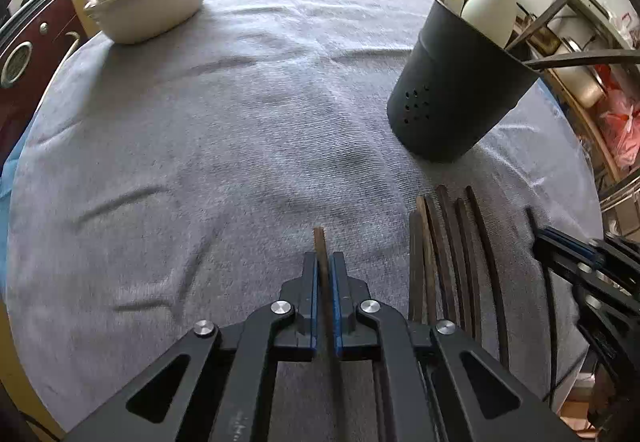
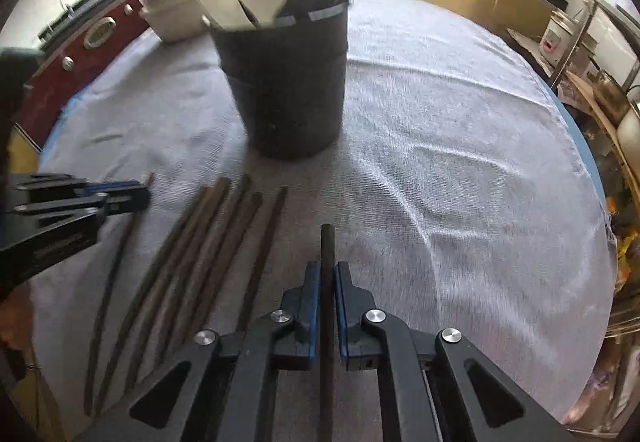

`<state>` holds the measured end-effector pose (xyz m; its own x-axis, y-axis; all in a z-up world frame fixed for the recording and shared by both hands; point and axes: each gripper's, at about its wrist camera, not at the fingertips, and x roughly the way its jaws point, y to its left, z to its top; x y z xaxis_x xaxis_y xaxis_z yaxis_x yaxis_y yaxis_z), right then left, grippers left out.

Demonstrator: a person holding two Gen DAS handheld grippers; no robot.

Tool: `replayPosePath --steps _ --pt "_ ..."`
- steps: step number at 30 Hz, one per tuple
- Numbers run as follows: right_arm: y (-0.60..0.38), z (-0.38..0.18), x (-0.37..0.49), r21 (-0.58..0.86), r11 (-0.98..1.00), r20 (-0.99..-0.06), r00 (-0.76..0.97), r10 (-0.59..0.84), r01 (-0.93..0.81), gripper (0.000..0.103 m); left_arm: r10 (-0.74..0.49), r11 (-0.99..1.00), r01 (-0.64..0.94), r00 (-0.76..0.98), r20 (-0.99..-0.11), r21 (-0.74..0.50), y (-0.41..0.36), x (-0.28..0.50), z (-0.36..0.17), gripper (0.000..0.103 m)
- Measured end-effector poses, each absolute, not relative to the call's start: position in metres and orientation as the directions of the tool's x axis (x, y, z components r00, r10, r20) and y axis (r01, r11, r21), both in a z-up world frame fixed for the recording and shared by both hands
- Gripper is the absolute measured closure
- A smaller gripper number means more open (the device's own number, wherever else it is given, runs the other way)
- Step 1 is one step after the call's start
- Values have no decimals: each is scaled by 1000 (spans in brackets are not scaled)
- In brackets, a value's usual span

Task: Organize utensils
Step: 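Lower both held chopsticks into the black holder with both tools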

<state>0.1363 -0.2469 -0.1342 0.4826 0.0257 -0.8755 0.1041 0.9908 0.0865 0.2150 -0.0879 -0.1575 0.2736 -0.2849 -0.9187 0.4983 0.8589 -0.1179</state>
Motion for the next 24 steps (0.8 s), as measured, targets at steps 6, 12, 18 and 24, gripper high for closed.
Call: replayPosePath --steps 6,12,18,24 --pt "-232 -82 98 108 994 -783 618 72 20 95 -358 858 492 369 -858 -146 -69 196 -119 98" --pt "-228 -32 66 161 987 -653 750 108 -2 95 -444 832 534 476 -760 -152 -59 169 -63 98" --pt "-230 -1 50 229 973 -523 843 124 -1 96 -505 815 559 554 -662 -154 -56 149 -15 98" --pt "-238 31 55 275 961 -418 902 104 17 96 -544 802 577 602 -584 -152 -56 145 25 98"
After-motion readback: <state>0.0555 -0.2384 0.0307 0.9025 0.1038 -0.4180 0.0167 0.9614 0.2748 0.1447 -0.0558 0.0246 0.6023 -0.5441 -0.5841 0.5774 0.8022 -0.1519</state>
